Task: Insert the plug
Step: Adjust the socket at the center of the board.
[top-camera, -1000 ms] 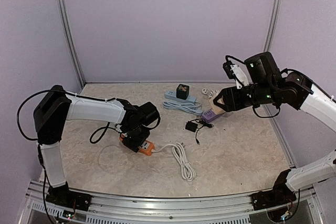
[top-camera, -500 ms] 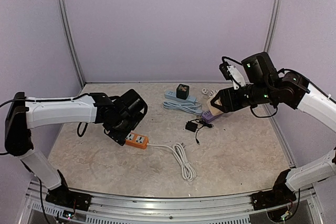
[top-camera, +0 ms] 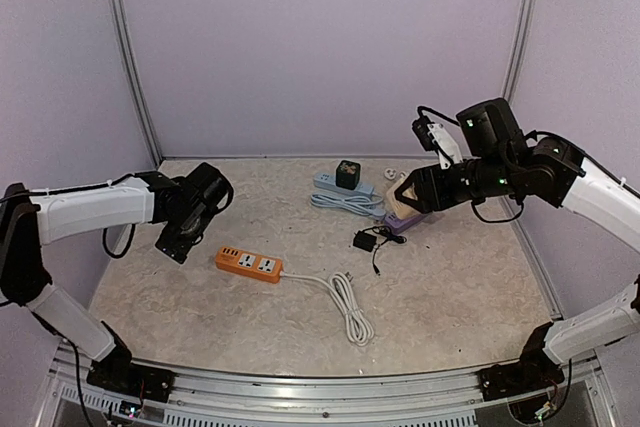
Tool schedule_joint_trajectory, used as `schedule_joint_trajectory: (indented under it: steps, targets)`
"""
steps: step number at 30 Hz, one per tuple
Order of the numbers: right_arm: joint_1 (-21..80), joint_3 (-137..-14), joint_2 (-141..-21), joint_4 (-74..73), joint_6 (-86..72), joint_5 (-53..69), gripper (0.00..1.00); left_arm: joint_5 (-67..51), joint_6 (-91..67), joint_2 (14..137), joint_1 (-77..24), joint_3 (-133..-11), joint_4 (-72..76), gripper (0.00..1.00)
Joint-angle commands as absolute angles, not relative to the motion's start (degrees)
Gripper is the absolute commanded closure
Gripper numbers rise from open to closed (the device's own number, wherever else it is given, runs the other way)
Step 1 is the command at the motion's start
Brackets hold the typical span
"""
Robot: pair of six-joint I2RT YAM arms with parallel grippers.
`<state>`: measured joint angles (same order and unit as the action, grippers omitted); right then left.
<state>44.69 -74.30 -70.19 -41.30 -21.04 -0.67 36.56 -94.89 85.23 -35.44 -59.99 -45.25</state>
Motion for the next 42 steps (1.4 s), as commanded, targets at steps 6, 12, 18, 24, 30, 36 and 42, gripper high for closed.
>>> schedule_joint_trajectory:
  steps: [6,12,18,24,30,36,42]
  targets:
    - [44.21,-74.08,-70.05,-39.5,-21.05,-0.09,1.0,37.53,-85.53,96.48,-32.49,-62.17,-34.89,0.01]
    - [44.19,-73.99,-70.24,-40.06,-20.92,1.01,1.0,31.74,-83.35,99.86,-32.67,-59.99,-28.67,0.01]
    - [44.21,-73.28,-70.52,-38.7,-21.0,1.91,1.0,30.64,-83.53,100.49,-36.91,-59.18,-26.67,0.01]
    - [44.2,-73.55,-71.29,-38.49,-20.64,2.55,1.0,32.51,-85.41,101.24,-41.52,-58.66,-26.28,0.01]
    - [44.2,-74.31,-71.41,-38.89,-20.19,2.02,1.0,31.44,-85.63,102.04,-43.13,-57.03,-24.39,0.01]
    - [44.18,-73.56,-72.16,-37.87,-20.38,2.84,1.0,30.55,-83.68,102.41,-44.82,-56.46,-21.1,0.01]
    - [44.2,-74.87,-72.3,-38.38,-20.0,3.65,1.0,29.48,-82.0,100.86,-45.2,-54.48,-17.21,0.01]
